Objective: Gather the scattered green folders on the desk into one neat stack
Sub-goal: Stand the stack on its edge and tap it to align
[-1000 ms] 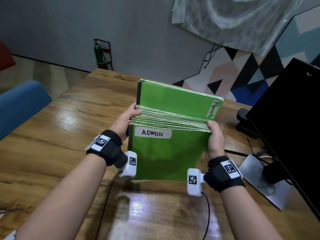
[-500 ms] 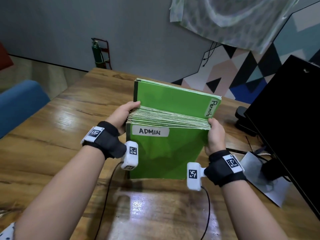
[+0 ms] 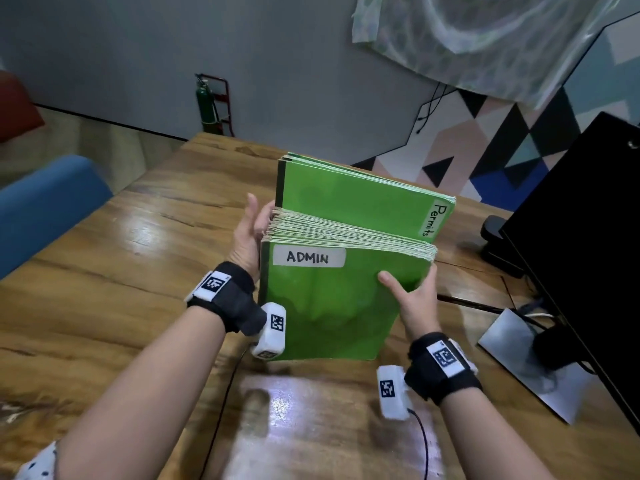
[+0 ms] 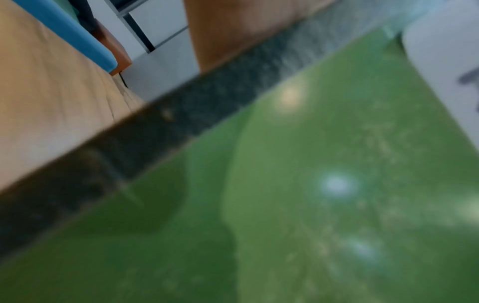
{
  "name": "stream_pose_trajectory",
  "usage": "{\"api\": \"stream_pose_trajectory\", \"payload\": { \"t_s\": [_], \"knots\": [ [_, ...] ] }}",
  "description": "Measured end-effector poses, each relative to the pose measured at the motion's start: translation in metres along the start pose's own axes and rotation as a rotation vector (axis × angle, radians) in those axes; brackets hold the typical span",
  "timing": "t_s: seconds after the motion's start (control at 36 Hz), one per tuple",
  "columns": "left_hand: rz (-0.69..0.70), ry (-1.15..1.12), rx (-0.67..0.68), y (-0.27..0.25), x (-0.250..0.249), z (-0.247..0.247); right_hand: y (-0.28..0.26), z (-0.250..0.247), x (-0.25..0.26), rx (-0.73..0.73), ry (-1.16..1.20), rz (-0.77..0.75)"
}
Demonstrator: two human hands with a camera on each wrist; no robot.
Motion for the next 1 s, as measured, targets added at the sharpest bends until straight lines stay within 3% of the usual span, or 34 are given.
{"api": "stream_pose_trajectory", "payload": {
  "t_s": [0.08,0.17,0.28,0.5,0.58,0.67,0.89,1.0],
  "knots": [
    [-0.053,0.129,-0.06,0.004,0.018,-0.023,-0.001,0.006,0.0,-0.057,0.044,-0.012],
    [-0.147,0.408,-0.014,0.009,0.048,-0.056,-0.004,0.009,-0.001,-0.087,0.021,-0.017],
    [-0.238,0.599,0.046,-0.012,0.051,-0.048,-0.007,0.008,-0.008,-0.095,0.012,-0.005],
    [-0.412,0.791,0.148,-0.023,0.104,-0.083,-0.023,-0.002,-0.066,0.142,-0.028,0.145],
    [-0.378,0.766,0.141,-0.021,0.122,-0.095,-0.032,0.0,-0.086,0.232,-0.021,0.176],
    [-0.341,0.748,0.126,-0.021,0.127,-0.098,-0.032,0.002,-0.106,0.232,-0.064,0.229],
    [-0.279,0.818,-0.01,-0.026,0.124,-0.092,-0.037,0.011,-0.111,0.006,-0.13,0.246],
    [-0.265,0.868,-0.075,-0.024,0.119,-0.089,-0.036,0.013,-0.098,0.0,-0.115,0.262]
  ]
}}
Point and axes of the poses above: each hand's wrist, its own y-axis towards the middle knuckle, its own z-axis out of the palm, x = y × z, the point moved 4 cm from there along y, towards the middle knuckle, and after that the axes turned 7 degrees about x, right-handed, at the moved point
